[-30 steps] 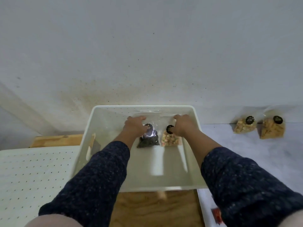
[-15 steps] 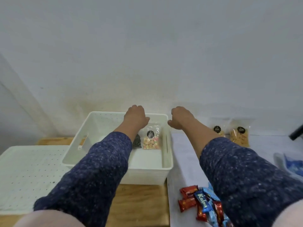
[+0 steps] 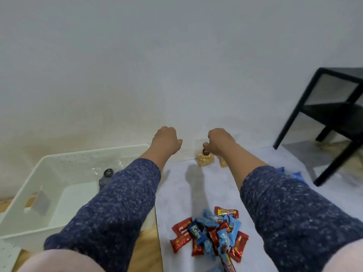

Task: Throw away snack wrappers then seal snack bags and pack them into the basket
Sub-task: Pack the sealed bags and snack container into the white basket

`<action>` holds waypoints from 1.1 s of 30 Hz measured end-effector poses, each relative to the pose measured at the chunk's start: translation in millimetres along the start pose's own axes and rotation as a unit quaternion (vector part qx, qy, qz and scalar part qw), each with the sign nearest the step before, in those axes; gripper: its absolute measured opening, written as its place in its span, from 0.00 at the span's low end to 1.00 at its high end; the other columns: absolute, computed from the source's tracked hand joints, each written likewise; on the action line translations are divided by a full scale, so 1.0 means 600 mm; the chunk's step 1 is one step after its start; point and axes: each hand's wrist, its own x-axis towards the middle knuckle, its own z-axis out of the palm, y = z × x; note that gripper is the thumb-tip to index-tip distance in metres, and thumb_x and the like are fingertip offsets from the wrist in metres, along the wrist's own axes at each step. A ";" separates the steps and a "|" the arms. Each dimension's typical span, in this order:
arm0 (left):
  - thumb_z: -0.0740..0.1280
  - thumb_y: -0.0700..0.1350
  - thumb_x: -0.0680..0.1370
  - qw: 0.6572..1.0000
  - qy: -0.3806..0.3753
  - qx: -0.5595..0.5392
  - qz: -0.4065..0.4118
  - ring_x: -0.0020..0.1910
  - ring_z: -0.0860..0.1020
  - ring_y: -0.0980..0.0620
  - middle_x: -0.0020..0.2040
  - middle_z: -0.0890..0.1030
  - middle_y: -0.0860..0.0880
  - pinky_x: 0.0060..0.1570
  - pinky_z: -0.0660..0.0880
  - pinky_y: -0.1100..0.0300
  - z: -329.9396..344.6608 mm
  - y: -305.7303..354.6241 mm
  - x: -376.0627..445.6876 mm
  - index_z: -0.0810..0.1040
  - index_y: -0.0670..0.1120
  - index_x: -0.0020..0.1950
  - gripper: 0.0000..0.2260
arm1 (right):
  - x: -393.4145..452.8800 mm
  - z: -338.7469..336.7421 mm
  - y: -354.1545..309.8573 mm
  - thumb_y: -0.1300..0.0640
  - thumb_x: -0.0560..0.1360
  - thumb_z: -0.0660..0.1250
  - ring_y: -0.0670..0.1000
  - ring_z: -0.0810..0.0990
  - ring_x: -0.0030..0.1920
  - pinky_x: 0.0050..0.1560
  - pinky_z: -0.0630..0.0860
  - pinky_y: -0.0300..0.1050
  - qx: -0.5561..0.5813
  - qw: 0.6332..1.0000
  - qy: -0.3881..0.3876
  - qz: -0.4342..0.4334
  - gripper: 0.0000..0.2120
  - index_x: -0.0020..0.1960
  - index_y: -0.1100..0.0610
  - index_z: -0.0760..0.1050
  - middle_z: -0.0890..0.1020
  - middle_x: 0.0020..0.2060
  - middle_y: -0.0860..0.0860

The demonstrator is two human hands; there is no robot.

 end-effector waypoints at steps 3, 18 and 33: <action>0.61 0.53 0.79 0.999 -0.029 -0.007 0.018 0.57 0.74 0.42 0.60 0.74 0.40 0.48 0.72 0.55 0.038 0.044 0.012 0.72 0.38 0.62 0.20 | 0.005 0.010 0.057 0.53 0.75 0.61 0.57 0.77 0.57 0.47 0.72 0.44 0.004 1.000 -0.008 0.027 0.18 0.60 0.62 0.74 0.78 0.58 0.57; 0.66 0.49 0.76 0.925 -0.040 -0.334 -0.176 0.61 0.72 0.41 0.63 0.70 0.36 0.58 0.72 0.55 0.329 0.186 0.176 0.69 0.49 0.67 0.21 | 0.209 0.182 0.366 0.55 0.70 0.72 0.56 0.76 0.57 0.53 0.71 0.40 0.251 0.964 -0.078 0.040 0.18 0.60 0.53 0.77 0.71 0.61 0.57; 0.69 0.42 0.74 0.907 0.037 -0.369 -0.198 0.47 0.75 0.49 0.53 0.76 0.47 0.41 0.69 0.60 0.434 0.204 0.232 0.72 0.54 0.57 0.15 | 0.316 0.300 0.407 0.59 0.65 0.76 0.51 0.74 0.49 0.45 0.73 0.41 0.476 0.874 -0.088 0.045 0.15 0.49 0.49 0.78 0.77 0.51 0.53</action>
